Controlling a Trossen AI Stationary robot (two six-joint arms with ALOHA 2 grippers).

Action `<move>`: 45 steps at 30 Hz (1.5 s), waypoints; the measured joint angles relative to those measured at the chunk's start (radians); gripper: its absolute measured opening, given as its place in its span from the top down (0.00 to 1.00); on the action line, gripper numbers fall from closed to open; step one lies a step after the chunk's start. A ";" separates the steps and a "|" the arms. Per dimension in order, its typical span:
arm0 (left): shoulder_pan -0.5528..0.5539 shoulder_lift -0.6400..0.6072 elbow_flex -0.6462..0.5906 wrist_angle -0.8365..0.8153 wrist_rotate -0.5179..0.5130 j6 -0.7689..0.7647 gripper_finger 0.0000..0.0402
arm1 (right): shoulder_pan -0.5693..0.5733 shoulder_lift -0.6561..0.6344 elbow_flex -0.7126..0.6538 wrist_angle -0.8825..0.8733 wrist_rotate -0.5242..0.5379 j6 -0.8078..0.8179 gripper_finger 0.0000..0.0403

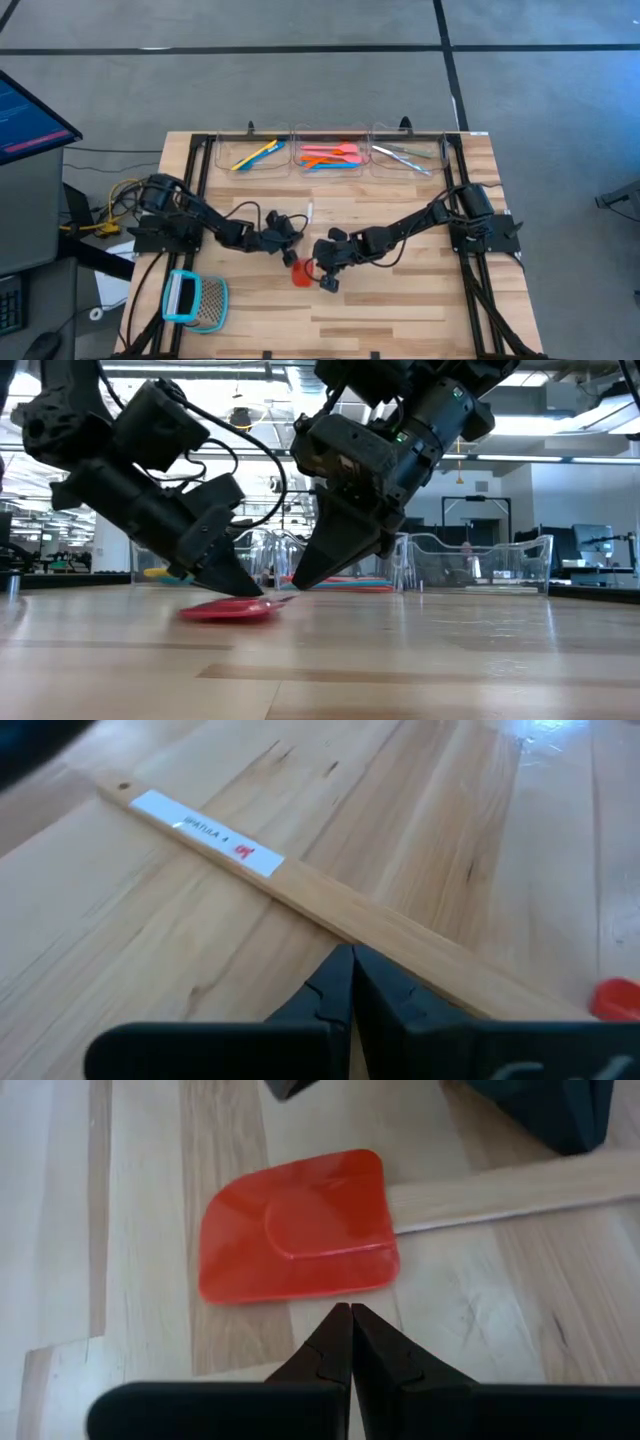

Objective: Pick & Place Kitchen Items
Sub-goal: Put the red spatula into the middle transparent bin

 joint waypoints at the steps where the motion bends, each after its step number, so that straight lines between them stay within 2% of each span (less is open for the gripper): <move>1: 0.000 0.007 0.006 0.008 0.005 0.015 0.99 | 0.000 0.000 0.000 0.000 0.000 0.000 1.00; 7: 0.002 0.013 0.039 0.014 0.028 0.067 0.99 | 0.003 0.000 0.000 0.000 -0.001 0.002 1.00; 16: 0.002 0.018 0.079 0.014 0.141 0.070 0.99 | 0.008 0.000 0.000 0.000 -0.002 0.002 1.00; 26: 0.002 0.126 0.165 0.056 0.156 0.136 0.99 | 0.013 0.000 0.000 -0.004 -0.002 0.002 1.00; 36: 0.014 -0.013 0.154 -0.033 0.155 0.244 0.99 | 0.038 -0.001 0.000 0.043 -0.001 0.001 1.00; 39: 0.009 -0.070 0.128 -0.099 0.150 0.242 0.99 | 0.042 -0.001 0.000 0.100 -0.001 -0.001 1.00; 45: -0.051 -0.175 0.046 -0.112 0.146 0.158 0.99 | 0.026 -0.001 0.000 0.135 -0.001 -0.002 1.00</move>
